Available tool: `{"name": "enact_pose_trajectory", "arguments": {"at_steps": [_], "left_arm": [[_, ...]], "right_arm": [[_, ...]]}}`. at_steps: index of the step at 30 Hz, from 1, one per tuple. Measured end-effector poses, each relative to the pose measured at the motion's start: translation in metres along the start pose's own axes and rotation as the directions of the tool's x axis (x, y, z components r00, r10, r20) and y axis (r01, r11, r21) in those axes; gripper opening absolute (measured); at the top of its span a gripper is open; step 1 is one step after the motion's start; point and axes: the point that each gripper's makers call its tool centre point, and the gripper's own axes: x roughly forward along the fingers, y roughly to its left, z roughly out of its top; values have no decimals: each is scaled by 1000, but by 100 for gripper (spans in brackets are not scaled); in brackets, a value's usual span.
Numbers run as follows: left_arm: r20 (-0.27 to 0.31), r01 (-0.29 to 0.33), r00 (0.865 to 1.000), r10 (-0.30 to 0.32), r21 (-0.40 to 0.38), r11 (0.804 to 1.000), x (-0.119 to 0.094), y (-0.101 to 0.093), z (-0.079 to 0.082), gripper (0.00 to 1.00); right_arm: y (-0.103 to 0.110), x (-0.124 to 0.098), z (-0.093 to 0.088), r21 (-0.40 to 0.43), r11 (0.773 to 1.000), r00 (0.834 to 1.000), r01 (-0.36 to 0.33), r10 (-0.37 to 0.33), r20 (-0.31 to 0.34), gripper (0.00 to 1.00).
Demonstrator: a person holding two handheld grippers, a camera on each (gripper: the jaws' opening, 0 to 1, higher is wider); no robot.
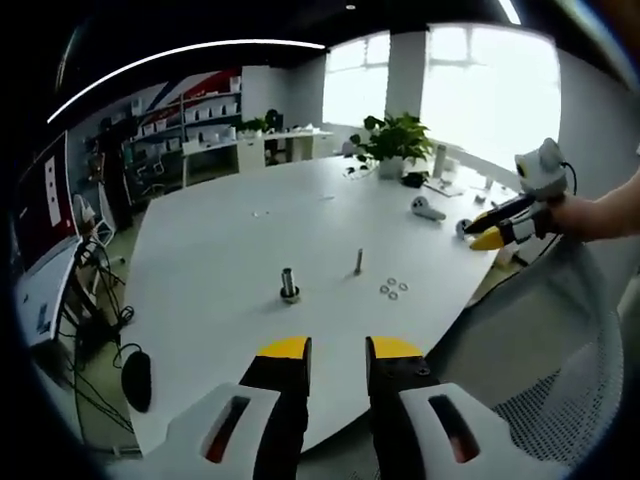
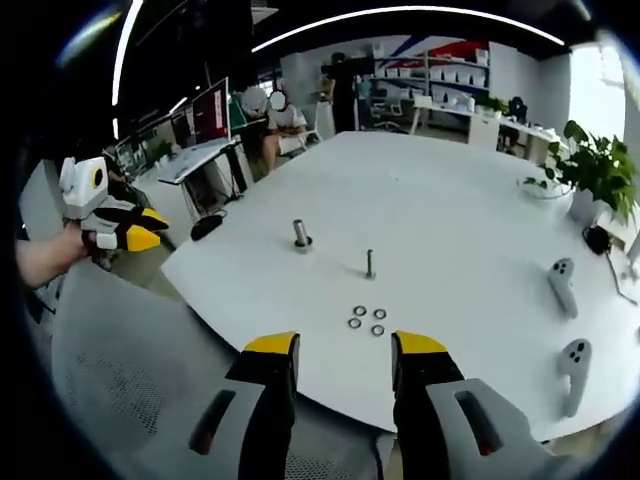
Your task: Place the washer onto the threaded stud by aligning its center hole with the stud, sliding it down to the base, and recovering from edge contact or off-axis alignment until the washer reaches the visible bottom stop.
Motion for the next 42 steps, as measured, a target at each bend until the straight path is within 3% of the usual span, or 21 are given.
{"name": "enact_pose_trajectory", "arguments": {"at_steps": [6, 11, 16, 21, 24, 29, 42], "left_arm": [[15, 1, 1000, 0, -25, 1000, -2, 2, 2, 19], [10, -7, 1000, 7, -22, 1000, -1, 4, 1, 18], [5, -16, 1000, 16, -1, 1000, -1, 3, 2, 17], [7, -11, 1000, 11, 4, 1000, -1, 2, 2, 17], [1, -9, 1000, 9, 7, 1000, -1, 2, 1, 17], [0, -6, 1000, 6, 5, 1000, 0, 2, 1, 17], [-10, -38, 999, 38, -4, 999, -2, 9, -2, 16]], "right_arm": [[-15, 15, 8, -14, 1000, 1000, 2, -2, -22, 39], [-20, 44, -9, -77, 997, 993, -30, 21, -114, 34], [-21, 62, -16, -80, 995, 987, -50, 37, -155, 34], [-20, 77, -26, -129, 988, 976, -80, 51, -212, 34], [-22, 90, -29, -160, 982, 975, -99, 63, -213, 33], [-22, 99, -31, -158, 982, 972, -104, 66, -226, 32], [-16, 120, -43, -233, 957, 942, -170, 88, -323, 29]]}}
